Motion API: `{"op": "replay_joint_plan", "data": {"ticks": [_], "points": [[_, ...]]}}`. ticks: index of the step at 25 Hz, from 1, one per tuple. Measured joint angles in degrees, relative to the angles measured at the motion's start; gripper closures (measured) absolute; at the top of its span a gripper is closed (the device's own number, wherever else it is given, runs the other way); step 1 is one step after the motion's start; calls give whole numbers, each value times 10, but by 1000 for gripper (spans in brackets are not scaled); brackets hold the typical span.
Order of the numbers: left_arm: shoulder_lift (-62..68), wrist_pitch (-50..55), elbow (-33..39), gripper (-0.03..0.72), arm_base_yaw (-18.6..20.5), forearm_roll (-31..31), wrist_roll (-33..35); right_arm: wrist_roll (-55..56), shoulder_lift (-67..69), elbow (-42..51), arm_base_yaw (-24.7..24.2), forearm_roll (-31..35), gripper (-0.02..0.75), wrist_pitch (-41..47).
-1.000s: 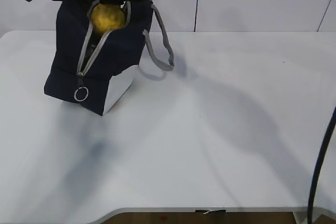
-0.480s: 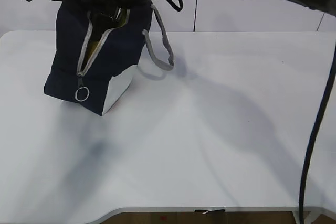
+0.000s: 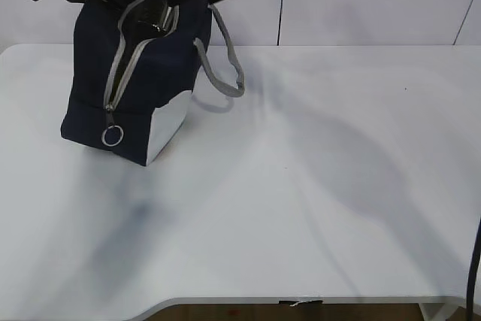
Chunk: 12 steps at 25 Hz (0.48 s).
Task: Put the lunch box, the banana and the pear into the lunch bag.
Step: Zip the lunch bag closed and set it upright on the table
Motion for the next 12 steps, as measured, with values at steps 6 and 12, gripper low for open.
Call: {"op": "replay_joint_plan", "data": {"ticks": [6, 12], "points": [[0, 0, 0, 686, 0, 0, 0, 115, 0, -2, -37, -14, 265, 75], [0, -1, 0, 686, 0, 1, 0, 157, 3, -5, -68, 58, 330, 80]]}}
